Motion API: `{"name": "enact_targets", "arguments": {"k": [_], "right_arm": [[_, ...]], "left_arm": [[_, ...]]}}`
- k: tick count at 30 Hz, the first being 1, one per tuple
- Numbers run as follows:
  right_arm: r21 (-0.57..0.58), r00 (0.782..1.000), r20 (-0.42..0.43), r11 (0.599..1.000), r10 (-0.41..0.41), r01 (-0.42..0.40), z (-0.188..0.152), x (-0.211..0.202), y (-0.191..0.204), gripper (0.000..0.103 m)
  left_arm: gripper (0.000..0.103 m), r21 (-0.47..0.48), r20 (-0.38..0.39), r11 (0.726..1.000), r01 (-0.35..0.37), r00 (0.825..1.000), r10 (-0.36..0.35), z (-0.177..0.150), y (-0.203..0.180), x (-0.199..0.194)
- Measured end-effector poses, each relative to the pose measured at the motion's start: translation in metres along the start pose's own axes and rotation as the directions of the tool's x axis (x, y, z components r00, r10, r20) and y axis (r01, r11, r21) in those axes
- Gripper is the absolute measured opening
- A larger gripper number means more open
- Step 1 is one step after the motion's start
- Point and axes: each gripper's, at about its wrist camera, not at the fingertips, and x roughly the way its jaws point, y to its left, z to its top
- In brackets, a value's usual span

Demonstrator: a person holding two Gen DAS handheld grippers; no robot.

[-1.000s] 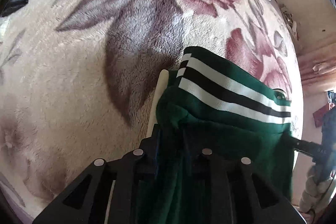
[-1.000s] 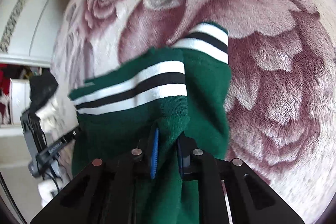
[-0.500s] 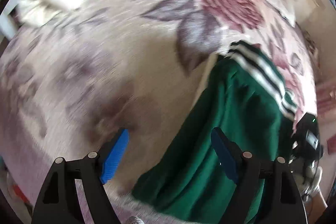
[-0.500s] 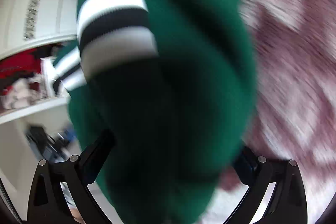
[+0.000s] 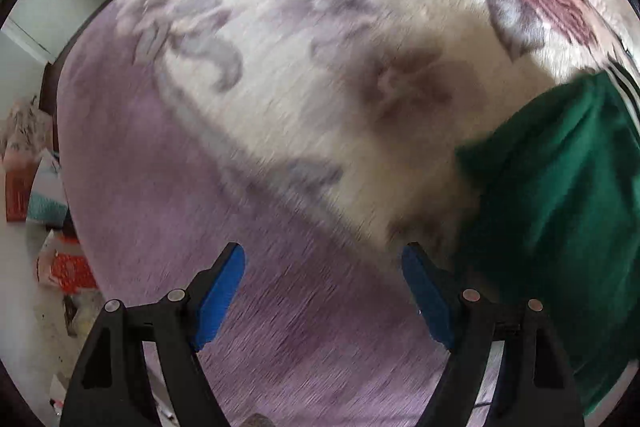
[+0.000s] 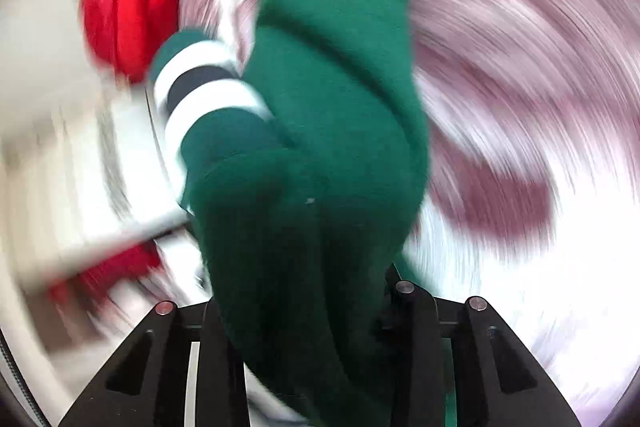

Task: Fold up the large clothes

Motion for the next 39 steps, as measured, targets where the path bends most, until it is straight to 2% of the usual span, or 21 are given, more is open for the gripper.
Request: {"name": "enact_targets", "arguments": {"k": [2, 4, 6, 8, 9, 10, 11, 15, 20, 25, 27, 28, 30, 31, 32, 34, 35, 36, 37, 38, 39], "right_arm": [[0.158, 0.995, 0.08, 0.985, 0.06, -0.072, -0.038, -0.033, -0.031, 0.036], [0.263, 0.989, 0.138, 0.961, 0.051, -0.086, -0.094, -0.069, -0.065, 0.036], [0.295, 0.997, 0.074, 0.955, -0.027, 0.004, -0.146, -0.088, -0.095, 0.045], [0.241, 0.981, -0.079, 0.951, -0.177, 0.192, -0.17, -0.087, -0.118, 0.059], [0.204, 0.953, -0.156, 0.935, -0.261, 0.29, -0.176, -0.086, -0.129, 0.06], [0.144, 0.903, -0.215, 0.903, -0.371, 0.405, -0.179, -0.092, -0.139, 0.06], [0.104, 0.882, -0.218, 0.888, -0.418, 0.447, -0.178, -0.099, -0.14, 0.06], [-0.229, 0.801, -0.036, 0.785, -0.598, 0.576, -0.153, -0.144, -0.081, 0.083], [-0.627, 0.644, 0.113, 0.449, -0.756, 0.637, -0.131, -0.1, 0.045, 0.082], [-0.893, 0.666, 0.136, 0.199, -0.734, 0.403, -0.166, 0.042, 0.146, 0.075], [-0.948, 0.655, 0.119, 0.111, -0.746, 0.299, -0.185, 0.113, 0.168, 0.075], [-0.966, 0.631, 0.093, 0.084, -0.77, 0.246, -0.191, 0.153, 0.174, 0.075], [-0.984, 0.551, 0.116, -0.019, -0.826, 0.178, -0.209, 0.23, 0.183, 0.075], [-0.984, 0.493, 0.173, -0.124, -0.853, 0.132, -0.222, 0.264, 0.176, 0.075], [-0.975, 0.413, 0.218, -0.216, -0.884, 0.052, -0.236, 0.294, 0.162, 0.074], [-0.938, 0.299, 0.322, -0.346, -0.898, -0.03, -0.254, 0.329, 0.13, 0.055], [-0.95, 0.26, 0.31, -0.312, -0.915, 0.033, -0.249, 0.338, 0.122, 0.042], [-0.967, 0.234, 0.219, -0.179, -0.947, 0.181, -0.225, 0.345, 0.122, 0.034], [-0.935, 0.251, 0.102, -0.007, -0.963, 0.355, -0.194, 0.349, 0.128, 0.026], [-0.843, 0.321, -0.007, 0.178, -0.947, 0.508, -0.162, 0.342, 0.136, 0.012], [-0.721, 0.393, -0.079, 0.325, -0.916, 0.612, -0.132, 0.333, 0.14, 0.011]], "left_arm": [[0.08, 0.009, -0.012, 1.0, -0.003, 1.0, 0.003, -0.012, 0.013, -0.004], [0.08, 0.022, -0.034, 1.0, -0.007, 0.999, 0.008, -0.025, 0.026, -0.006], [0.08, 0.026, -0.067, 1.0, 0.003, 0.998, -0.001, -0.038, 0.041, -0.004], [0.08, 0.029, -0.096, 1.0, 0.009, 0.995, -0.006, -0.05, 0.046, -0.003], [0.08, 0.03, -0.101, 0.999, 0.025, 0.995, -0.022, -0.055, 0.048, -0.004], [0.08, 0.033, -0.104, 0.999, 0.039, 0.994, -0.035, -0.059, 0.048, -0.006], [0.08, 0.039, -0.103, 0.998, 0.052, 0.994, -0.048, -0.062, 0.046, -0.009], [0.08, 0.062, -0.075, 0.99, 0.124, 0.99, -0.12, -0.074, 0.029, -0.021], [0.08, 0.089, -0.036, 0.978, 0.19, 0.982, -0.187, -0.089, -0.007, -0.025], [0.08, 0.044, -0.013, 0.973, 0.225, 0.974, -0.225, -0.096, -0.01, -0.013], [0.08, 0.014, -0.016, 0.967, 0.256, 0.967, -0.256, -0.094, -0.007, -0.009], [0.08, 0.001, -0.014, 0.963, 0.27, 0.963, -0.27, -0.094, -0.005, -0.007], [0.08, -0.01, -0.012, 0.959, 0.285, 0.958, -0.285, -0.097, -0.002, -0.008], [0.08, -0.018, -0.014, 0.954, 0.299, 0.954, -0.299, -0.097, 0.0, -0.006], [0.08, -0.021, -0.012, 0.952, 0.306, 0.952, -0.307, -0.098, 0.0, -0.006], [0.08, -0.018, -0.009, 0.951, 0.308, 0.951, -0.308, -0.102, 0.0, -0.003], [0.08, -0.021, -0.014, 0.947, 0.321, 0.947, -0.321, -0.103, 0.0, 0.0], [0.08, -0.032, -0.013, 0.939, 0.342, 0.939, -0.343, -0.105, 0.002, 0.001], [0.08, -0.044, -0.02, 0.932, 0.36, 0.932, -0.361, -0.106, 0.004, 0.003], [0.08, -0.055, -0.027, 0.924, 0.378, 0.925, -0.38, -0.108, 0.006, 0.003], [0.08, -0.067, -0.034, 0.917, 0.393, 0.918, -0.396, -0.109, 0.008, 0.004]]}}
